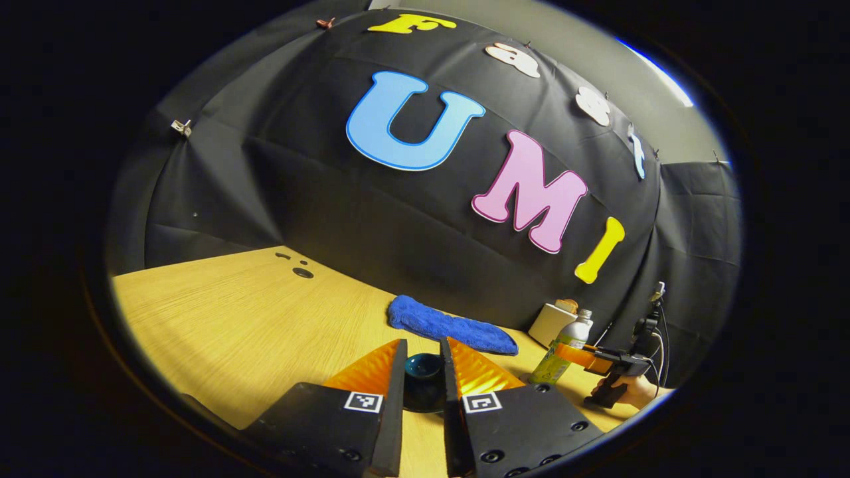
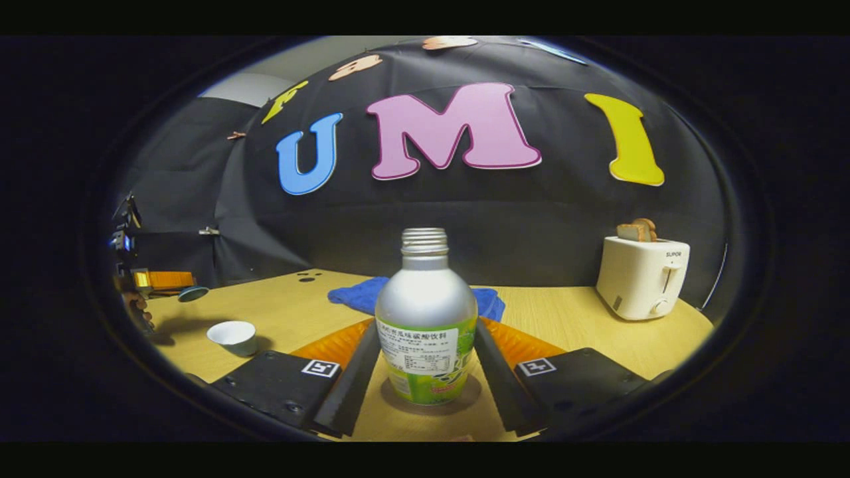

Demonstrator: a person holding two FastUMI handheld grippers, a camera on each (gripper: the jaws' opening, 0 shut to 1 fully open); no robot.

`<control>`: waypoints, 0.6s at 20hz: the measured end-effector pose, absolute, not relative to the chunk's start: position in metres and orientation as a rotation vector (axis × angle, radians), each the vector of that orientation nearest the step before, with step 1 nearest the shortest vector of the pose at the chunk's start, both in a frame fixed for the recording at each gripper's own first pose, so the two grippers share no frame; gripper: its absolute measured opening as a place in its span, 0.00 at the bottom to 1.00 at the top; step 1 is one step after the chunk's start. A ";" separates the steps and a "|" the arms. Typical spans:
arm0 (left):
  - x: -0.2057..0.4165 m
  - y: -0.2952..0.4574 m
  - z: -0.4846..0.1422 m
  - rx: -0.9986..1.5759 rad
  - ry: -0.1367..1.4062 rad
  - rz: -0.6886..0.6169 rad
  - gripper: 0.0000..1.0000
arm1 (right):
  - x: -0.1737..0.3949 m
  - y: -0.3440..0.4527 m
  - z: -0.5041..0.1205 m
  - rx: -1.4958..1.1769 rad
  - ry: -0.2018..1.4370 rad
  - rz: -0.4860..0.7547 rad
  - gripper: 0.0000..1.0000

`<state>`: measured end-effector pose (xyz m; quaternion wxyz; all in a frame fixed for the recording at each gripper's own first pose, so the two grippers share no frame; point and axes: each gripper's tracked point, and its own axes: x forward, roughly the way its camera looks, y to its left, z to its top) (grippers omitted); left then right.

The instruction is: Open the teacup lid with one hand, grasp the water bottle and pour water into the teacup with the other hand; after pouring, place the water bottle on the coaster and then close the teacup lid.

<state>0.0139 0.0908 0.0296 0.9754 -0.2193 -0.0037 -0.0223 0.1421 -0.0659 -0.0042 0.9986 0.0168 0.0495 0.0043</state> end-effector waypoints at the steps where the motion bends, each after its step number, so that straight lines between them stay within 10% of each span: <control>1: 0.013 0.090 0.030 -0.445 -0.012 -0.049 0.29 | 0.140 -0.067 -0.006 0.047 0.103 0.009 0.82; 12: 0.030 0.030 0.034 -0.353 -0.012 -0.116 0.29 | 0.086 -0.059 -0.009 0.084 0.096 0.087 0.92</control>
